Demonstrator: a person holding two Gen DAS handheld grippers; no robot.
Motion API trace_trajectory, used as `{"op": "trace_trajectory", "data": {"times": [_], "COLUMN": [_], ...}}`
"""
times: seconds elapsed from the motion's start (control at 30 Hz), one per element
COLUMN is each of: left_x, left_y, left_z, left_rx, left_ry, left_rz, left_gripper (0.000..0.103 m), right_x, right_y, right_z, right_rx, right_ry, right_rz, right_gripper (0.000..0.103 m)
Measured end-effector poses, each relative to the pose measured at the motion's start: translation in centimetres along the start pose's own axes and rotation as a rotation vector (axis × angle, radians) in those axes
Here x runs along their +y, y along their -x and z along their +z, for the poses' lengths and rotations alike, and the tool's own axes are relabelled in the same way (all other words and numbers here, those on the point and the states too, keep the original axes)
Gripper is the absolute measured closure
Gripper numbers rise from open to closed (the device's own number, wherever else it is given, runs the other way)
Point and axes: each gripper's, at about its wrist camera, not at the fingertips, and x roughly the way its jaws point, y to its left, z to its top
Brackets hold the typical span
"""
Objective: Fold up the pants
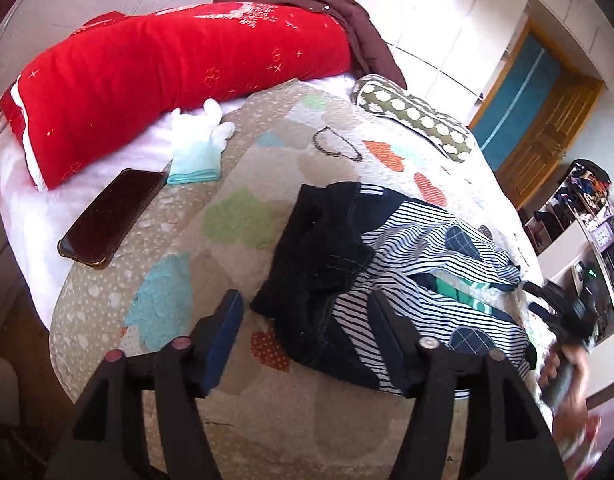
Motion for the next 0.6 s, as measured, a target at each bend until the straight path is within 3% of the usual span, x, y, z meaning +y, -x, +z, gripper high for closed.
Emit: {"op": "trace_trajectory", "data": {"times": [0.07,0.1,0.13,0.23,0.47,0.6], "left_x": [0.0,0.0,0.2,0.8,1.3,0.7], "left_y": [-0.2,-0.3,-0.4,-0.8,-2.0,-1.6], "left_z": [-0.2,-0.3,-0.4,-0.6,-1.0,-1.3], "left_rx": [0.009,0.016,0.023,0.034,0.071,0.074], "left_ry": [0.003,0.006,0.009,0.015,0.037,0.019], "left_rz": [0.0,-0.001,-0.001,0.009,-0.005,-0.017], "left_gripper": [0.037,0.037,0.037,0.037,0.037,0.037], "right_x": [-0.2,-0.4,-0.5,-0.6,-1.9,-2.5], "right_y": [-2.2,-3.0,-3.5,-3.4,-0.9,-0.6], "right_z": [1.1,1.5,1.7,1.8,-0.6,-1.4], "right_rx": [0.038,0.053,0.064,0.071,0.081,0.108], "right_ry": [-0.048,-0.077,-0.101,-0.123,-0.066,-0.073], "right_rz": [-0.008,0.01,0.037,0.083,0.033,0.014], "right_gripper": [0.039,0.054,0.086,0.089,0.089,0.084]}}
